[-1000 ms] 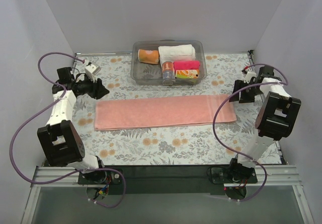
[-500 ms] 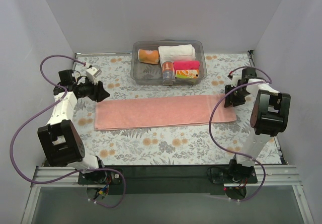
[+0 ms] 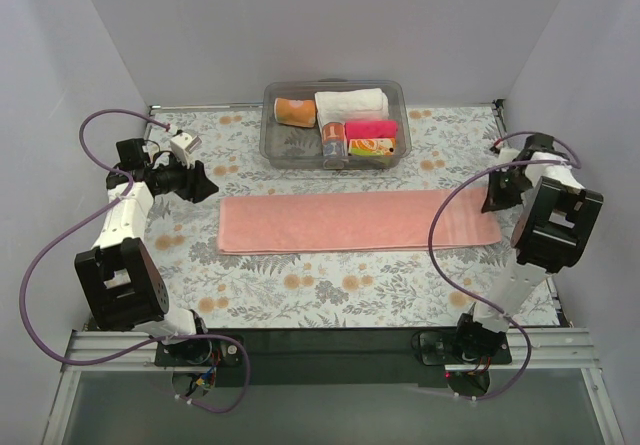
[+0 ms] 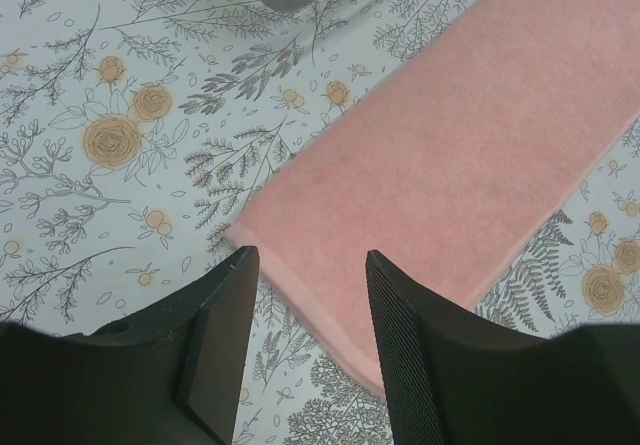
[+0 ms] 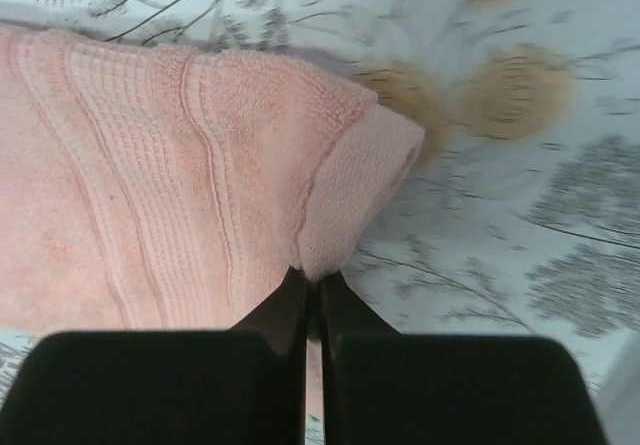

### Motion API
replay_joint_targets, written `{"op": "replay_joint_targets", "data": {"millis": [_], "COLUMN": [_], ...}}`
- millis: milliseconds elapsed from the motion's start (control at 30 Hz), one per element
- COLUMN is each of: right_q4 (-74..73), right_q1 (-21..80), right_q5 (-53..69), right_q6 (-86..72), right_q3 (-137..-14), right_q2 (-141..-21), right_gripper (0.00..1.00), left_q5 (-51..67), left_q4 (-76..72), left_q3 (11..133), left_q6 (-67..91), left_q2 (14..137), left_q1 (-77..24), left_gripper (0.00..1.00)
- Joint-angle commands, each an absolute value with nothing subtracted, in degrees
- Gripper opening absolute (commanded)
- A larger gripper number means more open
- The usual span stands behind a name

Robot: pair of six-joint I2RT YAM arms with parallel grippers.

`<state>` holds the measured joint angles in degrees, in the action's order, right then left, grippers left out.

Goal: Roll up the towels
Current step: Fold the towel

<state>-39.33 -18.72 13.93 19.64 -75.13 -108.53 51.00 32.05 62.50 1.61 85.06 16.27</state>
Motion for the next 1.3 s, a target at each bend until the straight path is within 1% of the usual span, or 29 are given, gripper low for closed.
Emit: {"op": "replay_joint_targets", "data": {"millis": [0, 33, 133, 200, 300, 400, 467, 667, 800, 967, 1267], "right_q4": [-46.56, -47.71, -52.19, -54.31, -54.67, -54.84, -54.76, -51.07, -44.23, -38.59, -35.69], "right_q1": [-21.27, -21.27, -20.13, -18.29, -14.79, -10.83, -8.8, -0.8, 3.77, 5.71, 7.03], "right_q5": [16.69, 20.44, 26.86, 29.61, 34.71, 39.72, 43.22, 45.62, 44.13, 42.45, 41.57], "right_q6": [25.39, 25.84, 26.01, 25.67, 24.27, 22.33, 21.8, 18.38, 12.94, 8.27, 4.49], "right_q3": [-84.34, -85.51, -88.41, -88.25, -86.67, -84.73, -83.59, -82.09, -81.56, -80.33, -78.66], "right_q2": [-108.02, -107.76, -107.23, -106.44, -103.98, -103.01, -103.36, -107.49, -109.42, -111.79, -114.17], "right_gripper": [0.01, 0.01, 0.01, 0.01, 0.01, 0.01, 0.01, 0.01, 0.01, 0.01, 0.01], "left_q5": [52.2, 52.29, 52.21, 51.24, 50.54, 50.8, 51.24, 51.68, 48.88, 45.53, 44.82], "left_q4": [31.82, 31.99, 31.99, 31.9, 32.25, 33.57, 34.1, 34.8, 34.98, 34.8, 34.01], "left_q3": [63.72, 63.81, 63.81, 64.07, 64.77, 65.74, 66.0, 66.27, 66.62, 67.24, 66.19], "left_q6": [1.93, 2.02, 2.63, 3.42, 3.95, 4.04, 4.22, 5.45, 8.16, 10.02, 9.67], "left_q2": [83.14, 83.49, 83.76, 84.37, 85.25, 86.04, 86.22, 86.48, 87.01, 87.97, 88.24], "left_q1": [16.08, 15.91, 15.73, 15.65, 15.64, 15.64, 15.64, 15.64, 15.64, 15.64, 15.64], "left_gripper": [0.44, 0.44, 0.45, 0.46, 0.73, 0.78, 0.98, 0.98, 0.98, 0.98, 0.98]}}
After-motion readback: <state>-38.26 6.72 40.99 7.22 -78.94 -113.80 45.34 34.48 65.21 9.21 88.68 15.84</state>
